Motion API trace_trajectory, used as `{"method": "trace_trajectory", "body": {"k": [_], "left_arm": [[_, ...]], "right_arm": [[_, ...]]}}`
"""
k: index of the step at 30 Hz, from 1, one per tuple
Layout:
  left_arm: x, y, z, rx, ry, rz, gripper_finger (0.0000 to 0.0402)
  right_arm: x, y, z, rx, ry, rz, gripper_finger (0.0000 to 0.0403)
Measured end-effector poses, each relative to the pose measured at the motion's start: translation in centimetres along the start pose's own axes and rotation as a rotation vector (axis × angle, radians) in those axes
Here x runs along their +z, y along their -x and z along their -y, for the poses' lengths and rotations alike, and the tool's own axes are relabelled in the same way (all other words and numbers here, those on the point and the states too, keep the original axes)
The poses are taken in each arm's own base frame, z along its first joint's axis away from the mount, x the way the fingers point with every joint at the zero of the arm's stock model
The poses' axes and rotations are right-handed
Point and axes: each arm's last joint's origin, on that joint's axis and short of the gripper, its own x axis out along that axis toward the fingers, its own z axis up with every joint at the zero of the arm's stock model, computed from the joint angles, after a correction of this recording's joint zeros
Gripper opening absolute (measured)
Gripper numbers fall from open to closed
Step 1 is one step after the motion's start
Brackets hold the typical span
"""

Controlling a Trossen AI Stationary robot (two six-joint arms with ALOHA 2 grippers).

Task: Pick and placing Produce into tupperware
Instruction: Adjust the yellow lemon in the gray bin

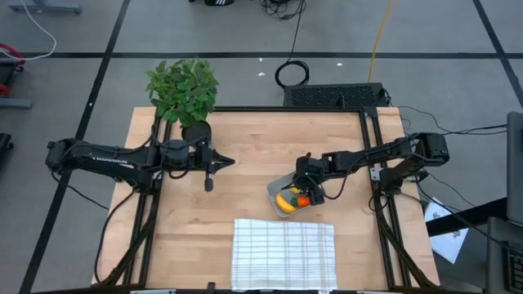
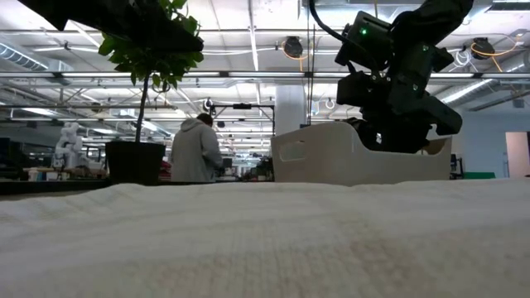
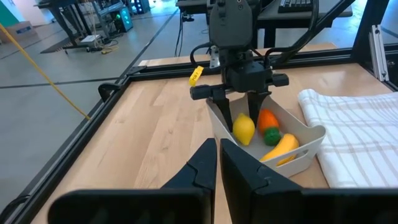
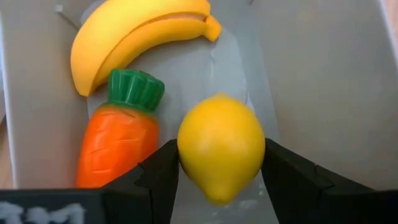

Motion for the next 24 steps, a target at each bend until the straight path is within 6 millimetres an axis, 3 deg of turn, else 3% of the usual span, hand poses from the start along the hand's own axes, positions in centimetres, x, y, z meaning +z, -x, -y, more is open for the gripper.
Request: {"method": "trace_trajectory", "body": {"k": [24], "left_arm": [[0.0,0.0,0.0,0.000,-0.001,-0.002,0.0026]], "right_arm": [[-0.3,-2.0,0.2,0.011,0.017,-0.043,0.0193]]}}
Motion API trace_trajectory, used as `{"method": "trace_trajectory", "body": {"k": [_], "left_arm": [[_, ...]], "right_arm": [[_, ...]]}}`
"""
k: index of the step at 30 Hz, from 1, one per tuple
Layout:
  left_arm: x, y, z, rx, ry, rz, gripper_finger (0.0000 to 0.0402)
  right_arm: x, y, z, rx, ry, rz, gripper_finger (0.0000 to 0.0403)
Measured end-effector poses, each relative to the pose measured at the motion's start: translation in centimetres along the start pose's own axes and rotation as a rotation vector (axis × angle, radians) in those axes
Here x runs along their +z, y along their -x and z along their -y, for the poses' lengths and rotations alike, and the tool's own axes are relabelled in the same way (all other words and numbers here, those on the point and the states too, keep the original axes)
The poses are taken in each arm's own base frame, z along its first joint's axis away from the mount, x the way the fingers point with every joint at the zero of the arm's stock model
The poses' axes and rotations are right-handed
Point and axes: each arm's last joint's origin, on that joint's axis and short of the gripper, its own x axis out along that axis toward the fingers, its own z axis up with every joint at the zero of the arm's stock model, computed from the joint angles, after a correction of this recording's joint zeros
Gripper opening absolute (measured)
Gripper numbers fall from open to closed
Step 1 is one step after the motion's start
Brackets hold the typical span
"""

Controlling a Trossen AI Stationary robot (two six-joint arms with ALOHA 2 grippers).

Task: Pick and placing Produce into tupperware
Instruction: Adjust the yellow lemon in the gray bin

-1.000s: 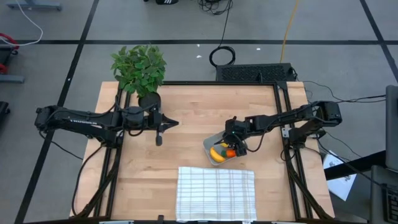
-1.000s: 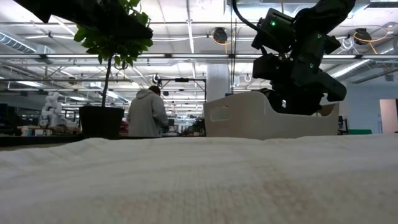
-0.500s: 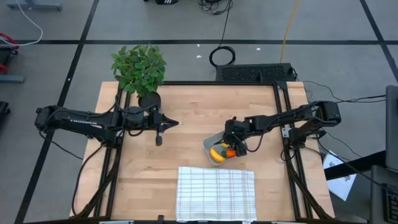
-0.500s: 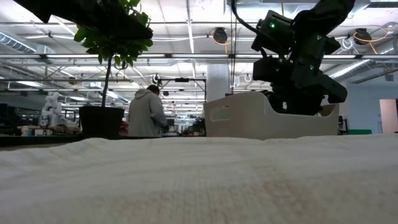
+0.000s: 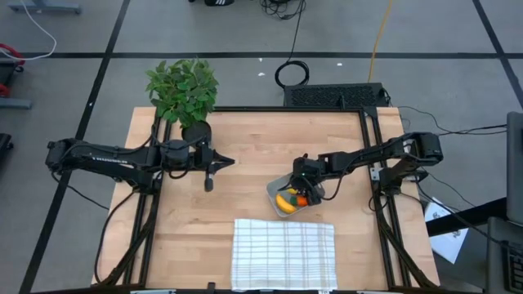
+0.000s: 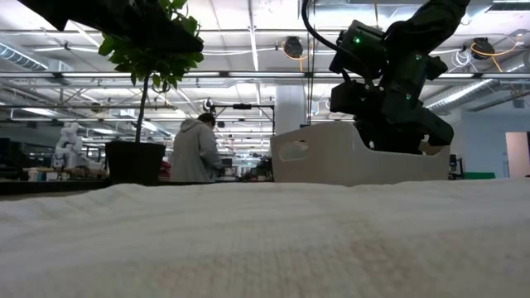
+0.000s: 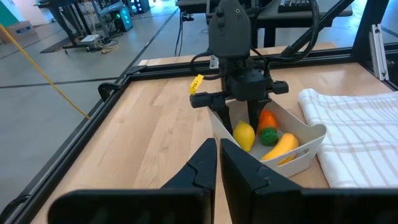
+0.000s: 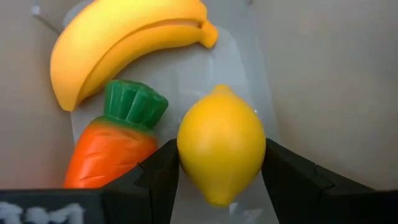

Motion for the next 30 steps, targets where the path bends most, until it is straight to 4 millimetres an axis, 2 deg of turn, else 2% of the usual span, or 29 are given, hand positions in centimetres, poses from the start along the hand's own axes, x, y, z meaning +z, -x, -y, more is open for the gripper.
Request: {"method": "trace_trajectory", "body": {"k": [11,19,30], "left_arm": [[-0.05,0.00,0.01,-0.001,0.000,-0.005,0.0026],[-0.05,0.00,0.01,-0.001,0.000,-0.005,0.0026],[-0.05,0.00,0.01,-0.001,0.000,-0.005,0.0026]], "right_arm": [[-0.09,-0.06,-0.02,0.002,-0.013,-0.007,0.0195],[-0.32,-0.16,-0.15,0.009,-0.010,-0.028,0.0218],[-0.16,-0.15,-0.11,0.003,-0.014,-0.012,0.0221]]}}
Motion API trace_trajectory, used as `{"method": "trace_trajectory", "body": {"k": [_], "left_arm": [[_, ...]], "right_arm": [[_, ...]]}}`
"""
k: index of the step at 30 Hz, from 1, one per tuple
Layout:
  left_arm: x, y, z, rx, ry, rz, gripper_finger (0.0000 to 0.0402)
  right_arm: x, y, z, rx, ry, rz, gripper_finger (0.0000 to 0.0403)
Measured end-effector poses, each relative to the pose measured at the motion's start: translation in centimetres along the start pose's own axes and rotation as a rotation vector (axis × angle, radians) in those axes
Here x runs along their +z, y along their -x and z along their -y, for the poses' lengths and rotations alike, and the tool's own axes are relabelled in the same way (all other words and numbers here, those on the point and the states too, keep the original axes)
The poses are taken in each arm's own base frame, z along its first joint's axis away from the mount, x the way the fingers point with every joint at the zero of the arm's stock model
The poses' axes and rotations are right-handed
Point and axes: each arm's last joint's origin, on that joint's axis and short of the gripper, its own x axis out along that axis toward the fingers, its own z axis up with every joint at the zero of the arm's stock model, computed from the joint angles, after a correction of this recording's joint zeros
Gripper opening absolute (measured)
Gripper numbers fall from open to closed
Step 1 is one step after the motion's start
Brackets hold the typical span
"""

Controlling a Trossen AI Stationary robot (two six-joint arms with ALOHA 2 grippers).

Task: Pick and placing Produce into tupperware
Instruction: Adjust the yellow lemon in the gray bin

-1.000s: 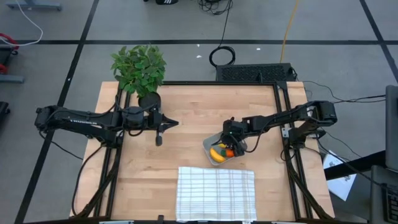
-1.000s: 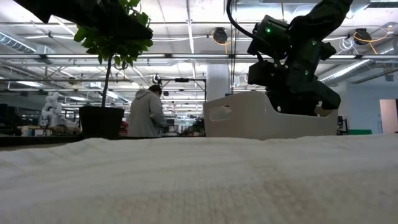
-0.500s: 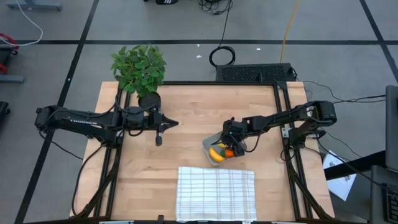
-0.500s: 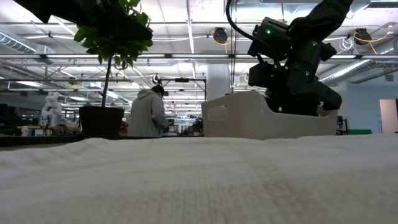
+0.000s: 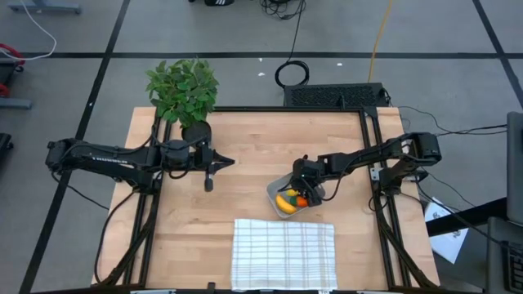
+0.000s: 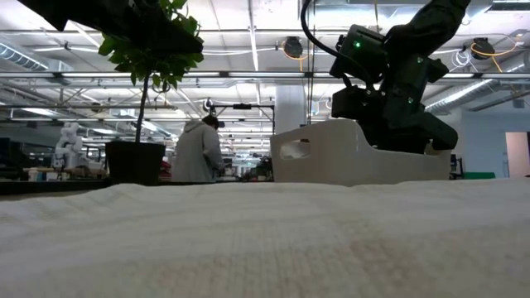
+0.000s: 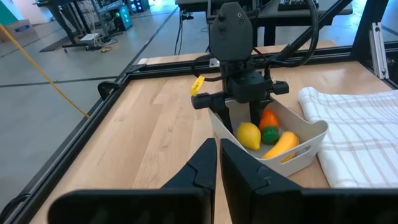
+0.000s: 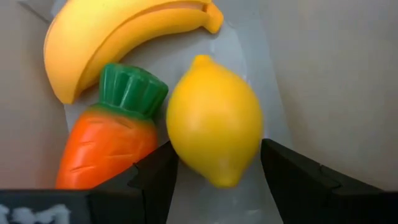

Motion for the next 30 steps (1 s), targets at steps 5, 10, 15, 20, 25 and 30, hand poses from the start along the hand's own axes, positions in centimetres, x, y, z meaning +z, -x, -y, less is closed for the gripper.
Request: {"method": "trace_trajectory", "body": {"k": [5,10,15,20,25,30], "left_arm": [[0.0,0.0,0.0,0.000,0.006,0.000,0.0026],[0.0,0.0,0.0,0.000,0.010,0.000,0.0026],[0.0,0.0,0.0,0.000,0.012,0.000,0.0026],[0.0,0.0,0.0,0.000,0.016,0.000,0.0026],[0.0,0.0,0.0,0.000,0.016,0.000,0.0026],[0.0,0.0,0.0,0.000,0.016,0.000,0.0026]], "right_arm": [[0.1,0.4,0.0,-0.006,0.003,0.012,0.0221],[0.2,1.2,0.1,-0.060,0.006,0.017,0.0222],[0.4,1.5,0.1,-0.068,-0.005,0.037,0.0222],[0.4,1.5,0.1,-0.068,-0.007,0.038,0.0222],[0.7,1.7,0.2,-0.071,-0.007,0.049,0.0222],[1.9,2.5,0.4,-0.080,-0.005,0.081,0.0222]]}}
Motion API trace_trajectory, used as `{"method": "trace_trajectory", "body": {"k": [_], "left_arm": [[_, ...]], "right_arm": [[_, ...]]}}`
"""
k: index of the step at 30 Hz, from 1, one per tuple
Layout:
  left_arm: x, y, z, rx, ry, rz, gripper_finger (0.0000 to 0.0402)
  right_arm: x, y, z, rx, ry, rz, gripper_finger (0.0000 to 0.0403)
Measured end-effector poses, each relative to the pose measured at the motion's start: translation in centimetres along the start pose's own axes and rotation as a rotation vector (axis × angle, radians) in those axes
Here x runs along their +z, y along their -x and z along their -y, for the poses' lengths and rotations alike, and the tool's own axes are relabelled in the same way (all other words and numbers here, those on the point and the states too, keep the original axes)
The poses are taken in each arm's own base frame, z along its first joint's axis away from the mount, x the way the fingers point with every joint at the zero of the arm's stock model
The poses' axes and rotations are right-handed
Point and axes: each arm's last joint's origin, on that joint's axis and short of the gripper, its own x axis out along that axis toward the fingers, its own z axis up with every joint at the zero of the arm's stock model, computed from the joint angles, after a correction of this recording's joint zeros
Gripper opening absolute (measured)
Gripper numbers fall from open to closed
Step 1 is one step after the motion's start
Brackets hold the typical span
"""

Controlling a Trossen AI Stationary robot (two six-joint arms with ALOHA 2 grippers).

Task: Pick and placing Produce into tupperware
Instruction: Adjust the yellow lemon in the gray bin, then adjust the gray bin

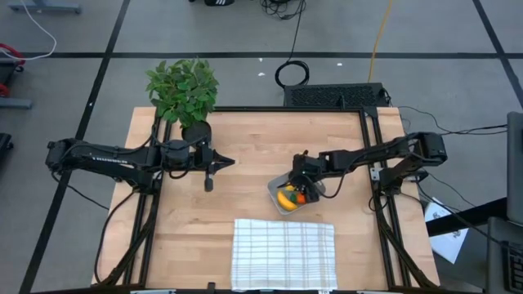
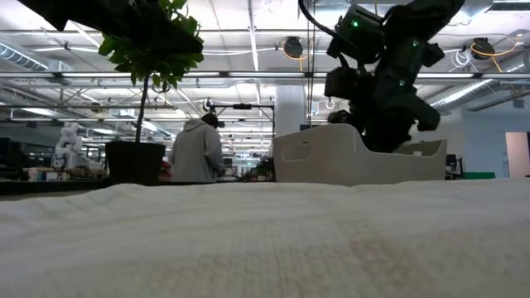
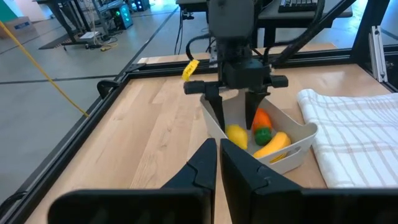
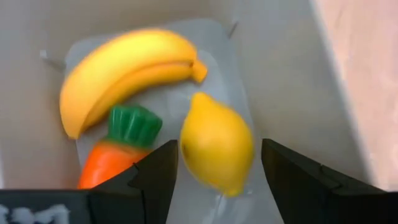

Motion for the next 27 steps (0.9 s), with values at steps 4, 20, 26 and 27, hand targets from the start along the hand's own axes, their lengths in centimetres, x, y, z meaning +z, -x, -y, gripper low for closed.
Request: {"method": "trace_trajectory", "body": {"k": [4,20,26,27], "left_arm": [[0.0,0.0,0.0,0.000,0.004,0.000,0.0026],[-0.1,0.0,0.0,-0.005,0.001,-0.012,0.0026],[-0.1,0.0,0.0,-0.004,-0.002,-0.014,0.0026],[-0.1,0.0,0.0,-0.003,-0.002,-0.014,0.0026]], "right_arm": [[1.3,1.3,0.3,-0.007,-0.001,0.027,0.0222],[2.5,5.1,2.3,-0.111,0.089,0.111,0.0013],[1.3,5.3,5.2,-0.257,0.038,0.030,0.0002],[0.9,5.4,5.6,-0.260,0.029,0.010,0.0002]]}}
